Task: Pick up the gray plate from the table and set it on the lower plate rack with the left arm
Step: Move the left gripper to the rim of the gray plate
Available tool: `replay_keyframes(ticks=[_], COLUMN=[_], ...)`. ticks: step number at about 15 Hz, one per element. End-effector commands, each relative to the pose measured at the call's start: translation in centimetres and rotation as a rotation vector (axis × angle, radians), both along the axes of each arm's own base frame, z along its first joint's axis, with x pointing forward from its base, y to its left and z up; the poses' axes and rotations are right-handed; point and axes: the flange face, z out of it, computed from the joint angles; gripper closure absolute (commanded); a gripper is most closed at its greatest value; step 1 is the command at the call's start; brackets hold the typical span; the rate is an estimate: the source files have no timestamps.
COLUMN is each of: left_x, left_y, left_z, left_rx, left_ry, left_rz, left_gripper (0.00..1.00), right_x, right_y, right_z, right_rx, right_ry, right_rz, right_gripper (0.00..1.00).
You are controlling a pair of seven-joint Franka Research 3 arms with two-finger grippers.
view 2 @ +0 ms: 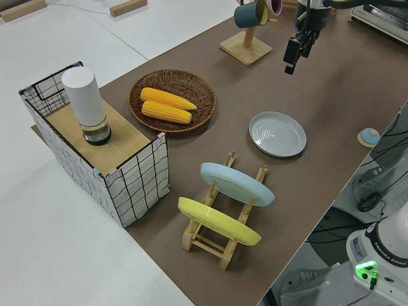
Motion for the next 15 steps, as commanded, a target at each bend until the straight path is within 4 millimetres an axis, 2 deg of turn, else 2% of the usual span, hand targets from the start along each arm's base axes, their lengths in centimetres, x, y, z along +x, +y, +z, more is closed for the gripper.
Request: replay_keyframes(ticks=[1, 8, 15], left_x=[-1.2, -1.6, -4.0], left_y=[0.8, 1.1, 1.8], left_z=[-0.7, -1.0, -4.5], left_rx=[0.030, 0.032, 0.050], left_ry=[-0.029, -0.032, -0.069], left_rz=[0.006, 0.011, -0.008], left_gripper=[0.00, 0.00, 0.00], right_x=[0.1, 0.1, 0.1], right_y=[-0.2, -0.2, -0.2], right_z=[0.3, 0.3, 0.3], right_rx=[-0.001, -0.002, -0.001], right_ry=[0.004, 0.005, 0.004], right_rz=[-0.016, -0.016, -0.016], right_gripper=[0.017, 0.017, 0.017])
